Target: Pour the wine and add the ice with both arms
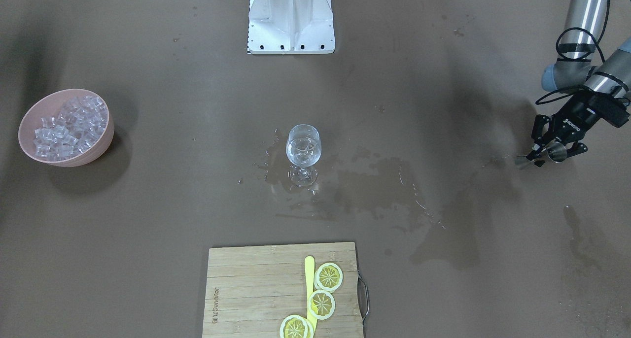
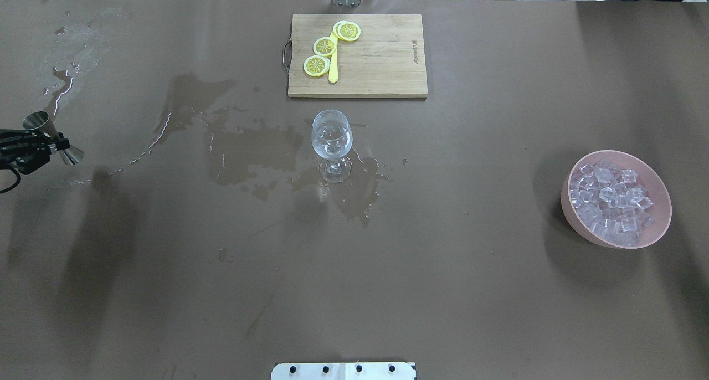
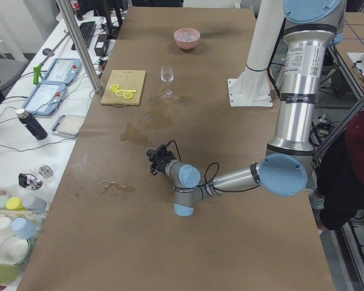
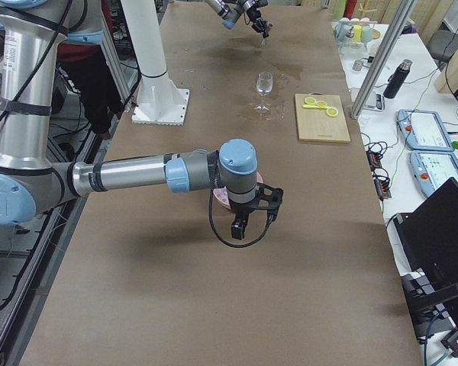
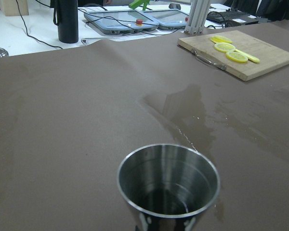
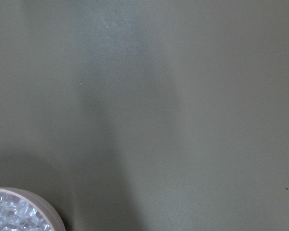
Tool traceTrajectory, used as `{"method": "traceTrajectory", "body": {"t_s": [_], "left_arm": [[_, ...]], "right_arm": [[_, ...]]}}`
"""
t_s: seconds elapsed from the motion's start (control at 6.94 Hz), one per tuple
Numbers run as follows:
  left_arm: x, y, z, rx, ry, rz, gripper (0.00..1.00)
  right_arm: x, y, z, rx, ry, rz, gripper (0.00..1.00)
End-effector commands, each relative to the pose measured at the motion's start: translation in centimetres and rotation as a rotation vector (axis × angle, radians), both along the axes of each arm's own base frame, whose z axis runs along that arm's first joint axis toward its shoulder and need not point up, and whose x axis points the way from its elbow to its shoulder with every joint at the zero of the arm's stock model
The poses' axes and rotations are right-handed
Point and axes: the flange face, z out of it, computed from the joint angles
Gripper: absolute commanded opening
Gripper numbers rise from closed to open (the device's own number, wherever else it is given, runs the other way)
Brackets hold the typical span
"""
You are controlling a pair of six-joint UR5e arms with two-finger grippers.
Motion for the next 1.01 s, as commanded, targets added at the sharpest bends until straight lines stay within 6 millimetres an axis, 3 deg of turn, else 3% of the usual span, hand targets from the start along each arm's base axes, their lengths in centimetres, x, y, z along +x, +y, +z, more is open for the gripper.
{"method": "traceTrajectory", "body": {"t_s": [0.0, 0.58, 0.72, 0.86], "left_arm": [[1.8, -2.6, -5.2, -0.007, 0.019, 0.001, 0.0], [6.1, -9.1, -14.3, -0.003, 0.025, 0.001, 0.0], [6.8, -9.9, -16.5, -0.004, 0.025, 0.002, 0.0], [7.2, -10.5, -19.0, -0.004, 0.025, 0.004, 0.0]], "right_arm": [[0.0, 0.0, 0.0, -0.002, 0.001, 0.002, 1.0], [-0.5, 0.3, -2.9, -0.008, -0.062, 0.045, 1.0], [-1.6, 0.2, -4.3, -0.025, -0.101, 0.049, 1.0], [-4.2, -0.3, -5.4, -0.052, -0.1, 0.039, 1.0]]}}
